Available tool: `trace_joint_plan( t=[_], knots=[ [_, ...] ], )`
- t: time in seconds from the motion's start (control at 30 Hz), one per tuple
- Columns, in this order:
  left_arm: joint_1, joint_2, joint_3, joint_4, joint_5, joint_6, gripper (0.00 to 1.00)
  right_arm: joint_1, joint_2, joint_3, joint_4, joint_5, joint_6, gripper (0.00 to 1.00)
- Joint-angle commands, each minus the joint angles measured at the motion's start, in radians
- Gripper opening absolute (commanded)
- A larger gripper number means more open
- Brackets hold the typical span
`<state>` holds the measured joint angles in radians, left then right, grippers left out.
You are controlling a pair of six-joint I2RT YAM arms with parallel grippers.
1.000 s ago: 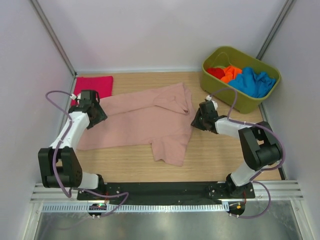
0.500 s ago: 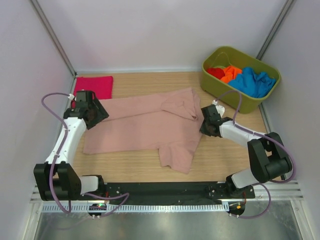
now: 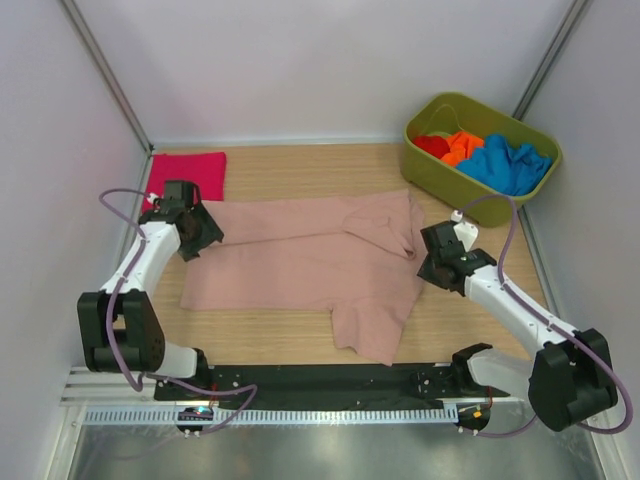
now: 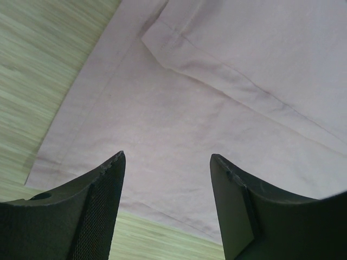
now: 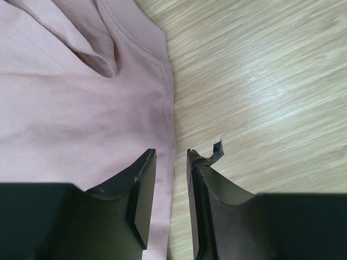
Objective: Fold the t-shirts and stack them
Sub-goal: Fold the tshirt
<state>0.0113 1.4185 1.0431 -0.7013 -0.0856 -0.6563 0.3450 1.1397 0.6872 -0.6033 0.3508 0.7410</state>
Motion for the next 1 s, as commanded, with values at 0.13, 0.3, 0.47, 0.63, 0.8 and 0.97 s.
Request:
trace_joint_plan(
  t=[0.13, 0.3, 0.47, 0.63, 0.8, 0.97],
  knots=[
    [0.001, 0.141, 0.095, 0.111, 0.015, 0.004, 0.65, -0.005, -0.012, 0.139, 0.029, 0.008, -0.090, 0.39],
    [0.053, 0.230, 0.132, 0.141, 0.044, -0.015, 0.64, -0.037, 0.199, 0.264, 0.194, -0.250, -0.365, 0.48],
    [0.078, 0.286, 0.149, 0.161, 0.079, -0.014, 0.62, -0.080, 0.415, 0.449, 0.209, -0.394, -0.477, 0.50],
    [0.078, 0.336, 0.159, 0.180, 0.080, -0.008, 0.61, -0.115, 0.606, 0.598, 0.214, -0.487, -0.592, 0.55],
    [0.076, 0.372, 0.172, 0.220, 0.129, -0.008, 0.60, -0.127, 0.715, 0.696, 0.186, -0.602, -0.663, 0.58],
    [0.076, 0.401, 0.190, 0.220, 0.124, -0.009, 0.56, -0.132, 0.775, 0.738, 0.175, -0.587, -0.675, 0.58]
  ],
)
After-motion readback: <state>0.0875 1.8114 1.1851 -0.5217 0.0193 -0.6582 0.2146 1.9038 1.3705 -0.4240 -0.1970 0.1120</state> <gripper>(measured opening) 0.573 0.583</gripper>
